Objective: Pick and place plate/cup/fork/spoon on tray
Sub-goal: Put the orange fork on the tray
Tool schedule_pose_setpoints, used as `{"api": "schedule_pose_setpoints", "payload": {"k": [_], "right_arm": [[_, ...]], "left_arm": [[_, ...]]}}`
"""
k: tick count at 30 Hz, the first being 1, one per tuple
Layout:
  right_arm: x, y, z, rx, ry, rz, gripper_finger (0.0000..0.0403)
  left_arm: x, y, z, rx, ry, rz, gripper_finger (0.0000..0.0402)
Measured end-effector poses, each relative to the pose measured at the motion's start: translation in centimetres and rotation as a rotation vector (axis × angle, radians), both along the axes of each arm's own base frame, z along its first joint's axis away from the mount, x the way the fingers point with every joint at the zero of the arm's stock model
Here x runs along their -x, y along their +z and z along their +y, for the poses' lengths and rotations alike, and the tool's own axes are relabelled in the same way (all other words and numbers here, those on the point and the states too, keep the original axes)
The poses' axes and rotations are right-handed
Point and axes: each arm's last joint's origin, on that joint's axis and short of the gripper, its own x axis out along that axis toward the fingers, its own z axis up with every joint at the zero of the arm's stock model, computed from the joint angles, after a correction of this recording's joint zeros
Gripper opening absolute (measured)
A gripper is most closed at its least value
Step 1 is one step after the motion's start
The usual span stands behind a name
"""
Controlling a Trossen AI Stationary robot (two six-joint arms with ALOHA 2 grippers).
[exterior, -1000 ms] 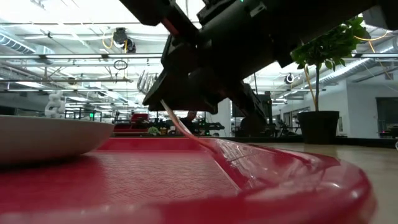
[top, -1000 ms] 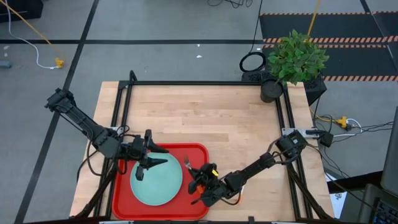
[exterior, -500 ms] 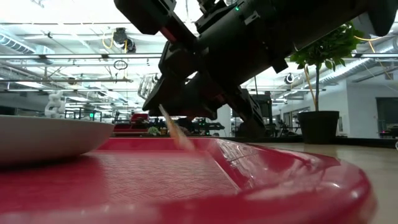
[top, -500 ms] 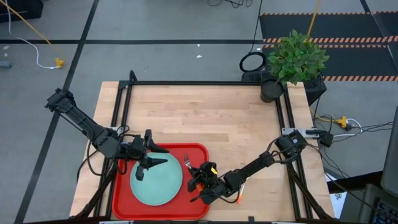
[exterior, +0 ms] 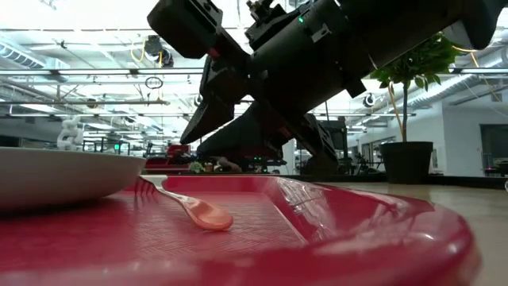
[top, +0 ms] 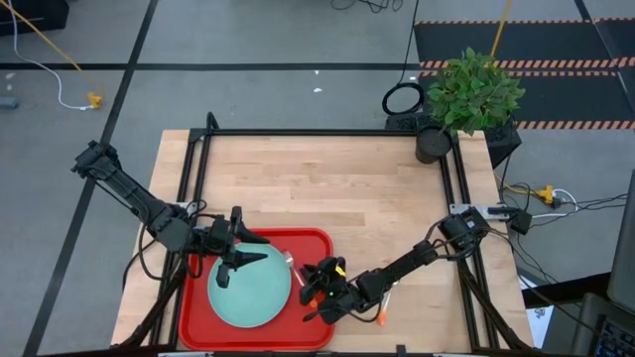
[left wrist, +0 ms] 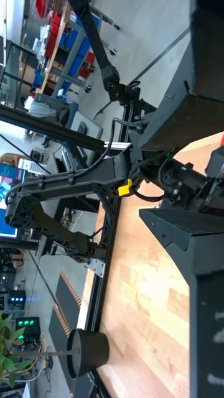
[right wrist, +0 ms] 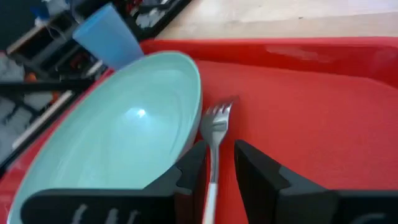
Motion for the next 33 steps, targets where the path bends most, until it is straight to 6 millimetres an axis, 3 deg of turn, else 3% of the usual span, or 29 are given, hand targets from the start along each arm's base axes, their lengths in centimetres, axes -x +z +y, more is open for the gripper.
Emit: {"api": "schedule_pose_setpoints", "payload": {"k": [7,15,28,33], "right_arm": [[0.0,1.1,0.3,-0.078,0.165,0.059,0.0075],[-0.2,0.9,0.0,-0.065,0.243,0.117,0.0075],[-0.6,0.4,-1.4,0.180,0.381,0.278,0.0078],[-0.6,0.4,-1.4,0.235,0.417,0.300,0.0101]], "left_arm": [[0.0,0.0,0.0,0.005,0.000,0.002,0.0163],[0.0,0.0,0.0,0.006,0.000,0.001,0.0163],[0.1,-0.2,-0.1,0.017,-0.002,0.023,0.0163],[0.1,-0.2,-0.1,0.009,-0.003,0.022,0.0163]]}}
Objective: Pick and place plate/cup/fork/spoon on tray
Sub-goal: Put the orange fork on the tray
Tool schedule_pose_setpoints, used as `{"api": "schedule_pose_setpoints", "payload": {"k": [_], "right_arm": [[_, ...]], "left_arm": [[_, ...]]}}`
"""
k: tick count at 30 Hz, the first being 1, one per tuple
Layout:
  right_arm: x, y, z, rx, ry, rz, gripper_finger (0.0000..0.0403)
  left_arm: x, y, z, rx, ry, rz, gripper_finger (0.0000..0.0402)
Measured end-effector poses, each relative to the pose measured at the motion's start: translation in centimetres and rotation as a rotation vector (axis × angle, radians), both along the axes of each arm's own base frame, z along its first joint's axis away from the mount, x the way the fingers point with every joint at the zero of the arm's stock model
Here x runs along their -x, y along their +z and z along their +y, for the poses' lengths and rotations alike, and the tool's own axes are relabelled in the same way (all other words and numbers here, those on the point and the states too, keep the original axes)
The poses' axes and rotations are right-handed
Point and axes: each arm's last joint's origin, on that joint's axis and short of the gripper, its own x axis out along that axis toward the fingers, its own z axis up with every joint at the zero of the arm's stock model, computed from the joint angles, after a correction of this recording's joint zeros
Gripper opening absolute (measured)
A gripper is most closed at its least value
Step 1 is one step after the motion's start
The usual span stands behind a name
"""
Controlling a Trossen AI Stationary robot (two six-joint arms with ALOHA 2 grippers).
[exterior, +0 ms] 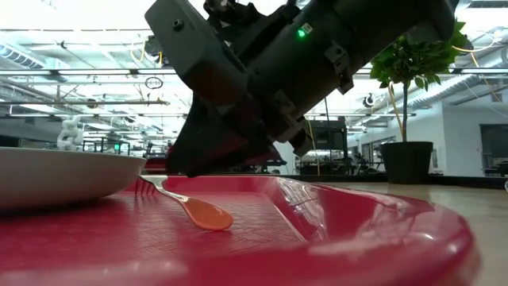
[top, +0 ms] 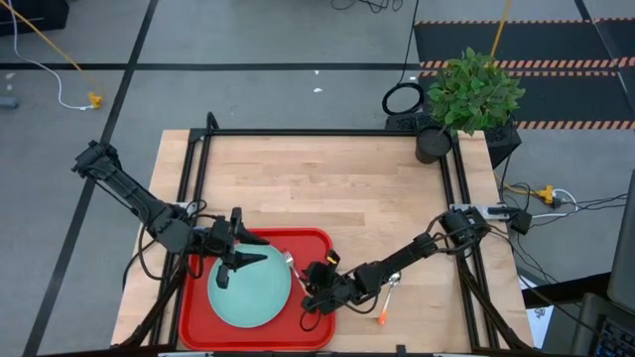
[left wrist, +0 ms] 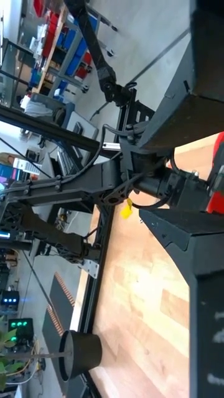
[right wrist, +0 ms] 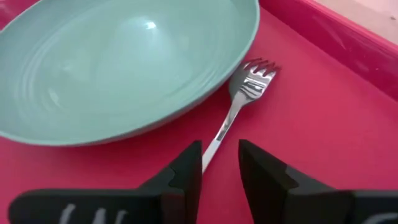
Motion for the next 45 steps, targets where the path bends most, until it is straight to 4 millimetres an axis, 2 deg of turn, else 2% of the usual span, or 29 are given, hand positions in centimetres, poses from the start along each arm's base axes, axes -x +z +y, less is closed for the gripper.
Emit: {"api": "schedule_pose_setpoints", "payload": {"k": [7,11,14,27,35,45], "right_arm": [[0.0,0.0,-0.2,0.065,0.017,0.009,0.0160],[-0.2,-1.0,-0.2,0.153,0.048,0.034,0.0177],[-0.3,-1.6,0.0,0.175,0.060,0.026,0.0177],[-0.4,-1.4,0.6,0.172,0.074,-0.009,0.0173],[-0.7,-3.2,0.1,0.165,0.040,0.009,0.0173],[-0.6,-3.4,0.3,0.139,0.022,0.008,0.0165]], "left_arm": [[-0.2,0.0,0.4,-0.068,0.014,-0.007,0.0163],[-0.4,0.0,0.6,-0.076,0.026,-0.008,0.0163],[-0.5,0.0,0.8,-0.093,0.035,-0.011,0.0163],[-0.8,0.2,1.3,-0.123,0.057,-0.030,0.0163],[-0.8,0.4,1.3,-0.112,0.058,-0.042,0.0163],[-0.8,0.5,1.3,-0.105,0.059,-0.054,0.0163]]}}
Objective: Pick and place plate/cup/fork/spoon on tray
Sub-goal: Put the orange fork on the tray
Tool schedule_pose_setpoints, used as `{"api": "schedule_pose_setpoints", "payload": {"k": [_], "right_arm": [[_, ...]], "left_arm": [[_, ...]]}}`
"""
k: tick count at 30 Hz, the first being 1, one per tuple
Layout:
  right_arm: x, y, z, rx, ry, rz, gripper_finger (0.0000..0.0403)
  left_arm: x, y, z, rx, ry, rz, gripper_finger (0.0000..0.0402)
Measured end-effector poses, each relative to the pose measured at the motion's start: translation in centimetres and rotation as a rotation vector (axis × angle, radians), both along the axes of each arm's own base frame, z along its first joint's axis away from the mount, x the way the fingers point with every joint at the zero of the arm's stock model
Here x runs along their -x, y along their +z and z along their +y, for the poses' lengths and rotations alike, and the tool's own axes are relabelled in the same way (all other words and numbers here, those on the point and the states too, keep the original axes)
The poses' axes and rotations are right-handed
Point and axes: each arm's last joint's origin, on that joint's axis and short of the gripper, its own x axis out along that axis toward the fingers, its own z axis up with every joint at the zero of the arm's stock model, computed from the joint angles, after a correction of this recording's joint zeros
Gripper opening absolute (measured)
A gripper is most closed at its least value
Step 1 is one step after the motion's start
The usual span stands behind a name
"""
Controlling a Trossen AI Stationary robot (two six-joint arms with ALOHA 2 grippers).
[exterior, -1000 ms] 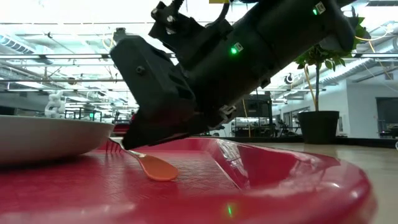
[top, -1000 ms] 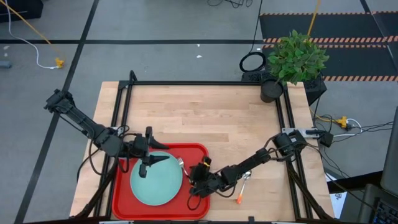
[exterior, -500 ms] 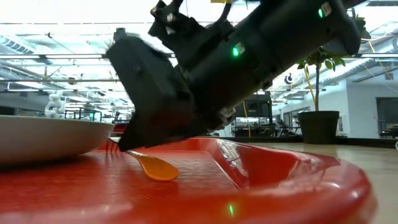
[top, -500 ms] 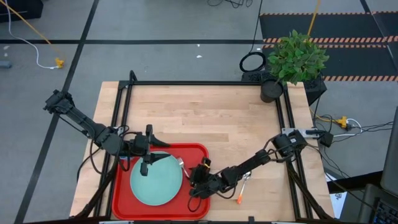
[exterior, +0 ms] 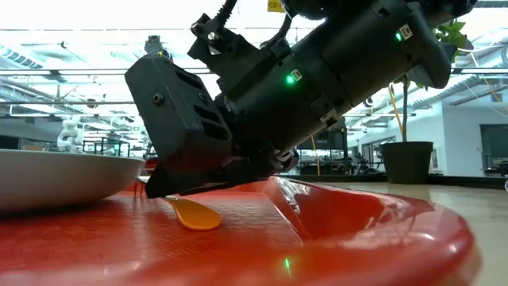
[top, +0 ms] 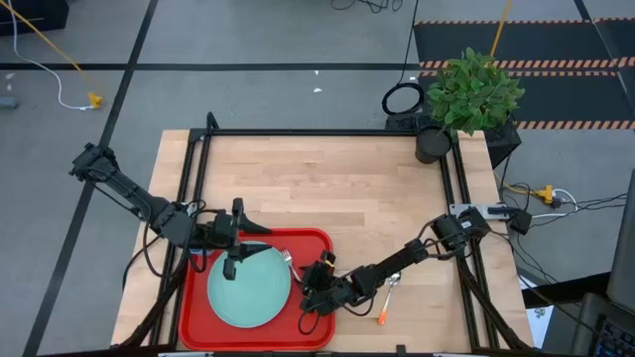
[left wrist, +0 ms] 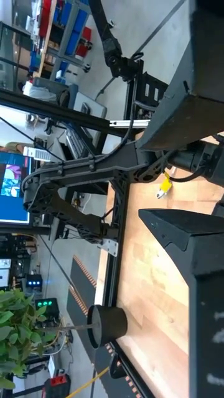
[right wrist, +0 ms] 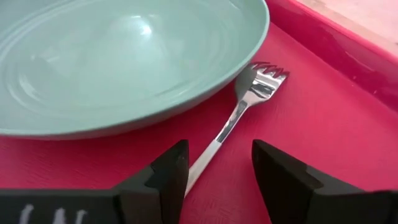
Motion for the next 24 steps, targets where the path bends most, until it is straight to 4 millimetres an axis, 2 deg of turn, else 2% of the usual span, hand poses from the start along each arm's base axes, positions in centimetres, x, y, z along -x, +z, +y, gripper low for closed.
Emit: {"api": "schedule_pose_setpoints", "payload": {"k": [18,24], "right_arm": [[0.10,-0.16,-0.09,-0.114,-0.086,-0.032,0.0013],[0.21,0.18,-0.34,-0.133,-0.150,-0.056,0.0003]], "left_arm": [[0.04,-0.08,-0.06,-0.024,-0.005,0.007,0.0163],[0.04,-0.07,-0.06,-0.023,-0.005,0.006,0.0163]]}}
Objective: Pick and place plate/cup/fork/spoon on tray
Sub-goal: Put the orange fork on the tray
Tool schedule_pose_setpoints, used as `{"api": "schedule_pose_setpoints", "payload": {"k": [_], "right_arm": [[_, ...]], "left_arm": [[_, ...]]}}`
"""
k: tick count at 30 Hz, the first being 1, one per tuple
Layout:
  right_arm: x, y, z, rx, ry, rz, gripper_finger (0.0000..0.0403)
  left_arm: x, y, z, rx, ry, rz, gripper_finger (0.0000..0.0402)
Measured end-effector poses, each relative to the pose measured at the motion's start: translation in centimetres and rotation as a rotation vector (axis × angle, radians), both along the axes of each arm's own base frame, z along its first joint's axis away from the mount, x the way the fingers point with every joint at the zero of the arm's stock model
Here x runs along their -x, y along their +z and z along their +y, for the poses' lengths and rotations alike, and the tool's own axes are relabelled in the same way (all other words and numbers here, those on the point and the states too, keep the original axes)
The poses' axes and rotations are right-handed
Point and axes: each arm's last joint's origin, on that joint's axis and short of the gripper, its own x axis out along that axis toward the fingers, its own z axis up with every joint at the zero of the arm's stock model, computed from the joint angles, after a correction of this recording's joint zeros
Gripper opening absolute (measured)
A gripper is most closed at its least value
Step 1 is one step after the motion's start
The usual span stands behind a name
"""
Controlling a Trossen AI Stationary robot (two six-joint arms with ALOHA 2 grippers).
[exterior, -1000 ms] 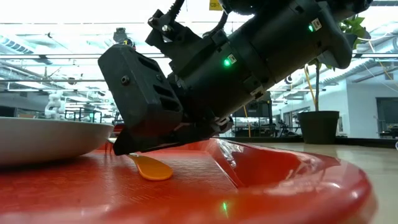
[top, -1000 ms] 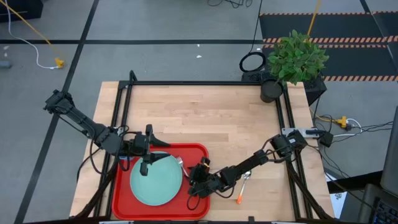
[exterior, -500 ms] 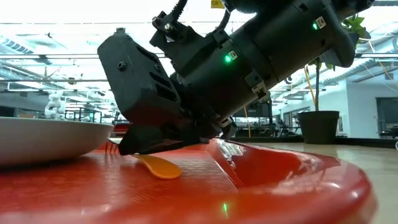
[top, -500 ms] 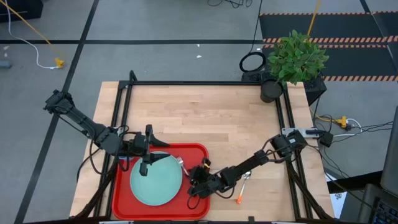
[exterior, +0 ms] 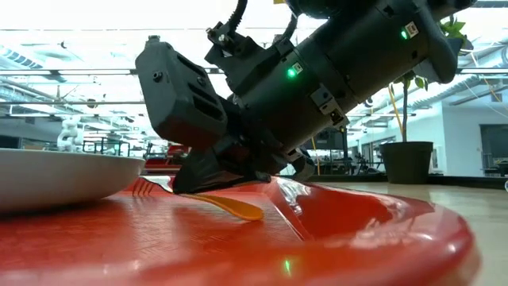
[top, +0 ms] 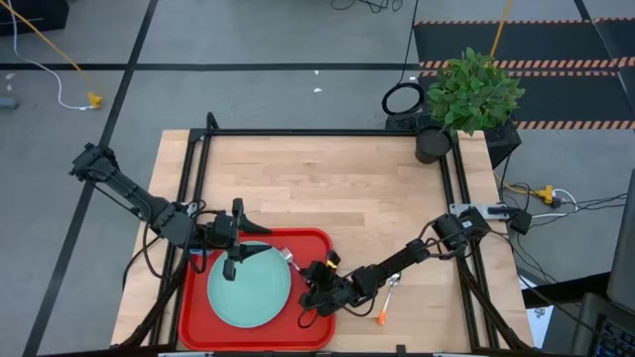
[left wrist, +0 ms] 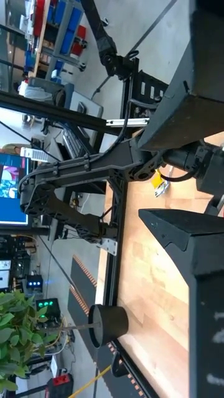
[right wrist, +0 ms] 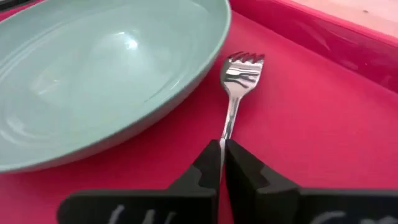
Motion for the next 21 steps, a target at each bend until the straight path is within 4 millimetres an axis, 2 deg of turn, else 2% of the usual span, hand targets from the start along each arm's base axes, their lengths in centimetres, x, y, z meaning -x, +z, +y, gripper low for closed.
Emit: {"api": "schedule_pose_setpoints", "payload": {"k": [5,12,16,21], "right_arm": [[0.09,0.88,-0.22,0.004,0.007,0.009,0.0003],[0.06,1.08,-0.17,0.027,0.040,0.019,0.0013],[0.04,1.14,-0.13,0.034,0.060,0.026,0.0051],[0.03,0.97,-0.18,0.077,0.059,0.030,0.0121]], "left_arm": [[0.00,0.01,0.00,-0.001,0.000,-0.001,0.0163],[0.00,0.02,0.00,-0.001,0.000,-0.002,0.0163],[0.00,0.02,0.00,-0.001,0.000,-0.002,0.0163],[0.00,0.02,0.00,-0.003,0.000,-0.002,0.0163]]}}
